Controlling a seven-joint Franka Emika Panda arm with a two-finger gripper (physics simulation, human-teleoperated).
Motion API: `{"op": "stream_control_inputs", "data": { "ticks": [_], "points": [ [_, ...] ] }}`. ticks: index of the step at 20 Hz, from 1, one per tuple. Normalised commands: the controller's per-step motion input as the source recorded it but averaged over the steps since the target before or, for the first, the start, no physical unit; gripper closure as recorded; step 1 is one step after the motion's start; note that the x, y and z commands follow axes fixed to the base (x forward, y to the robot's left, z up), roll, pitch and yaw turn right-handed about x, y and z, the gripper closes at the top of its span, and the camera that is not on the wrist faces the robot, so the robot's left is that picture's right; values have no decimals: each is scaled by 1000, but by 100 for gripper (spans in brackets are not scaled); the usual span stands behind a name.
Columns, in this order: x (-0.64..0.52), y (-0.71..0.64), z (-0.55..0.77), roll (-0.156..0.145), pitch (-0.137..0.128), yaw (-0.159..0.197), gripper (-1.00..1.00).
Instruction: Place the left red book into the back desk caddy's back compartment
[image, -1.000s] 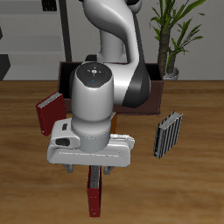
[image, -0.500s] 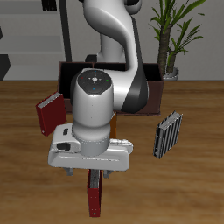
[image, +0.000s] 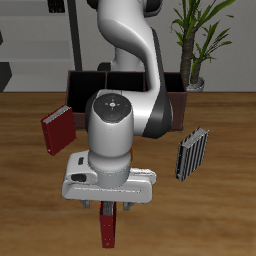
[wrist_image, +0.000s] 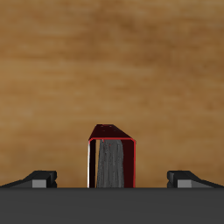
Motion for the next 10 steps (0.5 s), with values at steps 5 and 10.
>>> {"op": "stream_control_inputs", "data": {
  "ticks": [5,10],
  "points": [
    [35,150,-186,21,25,-6,100],
    [7,17,-89,4,12,1,100]
  ]
}}
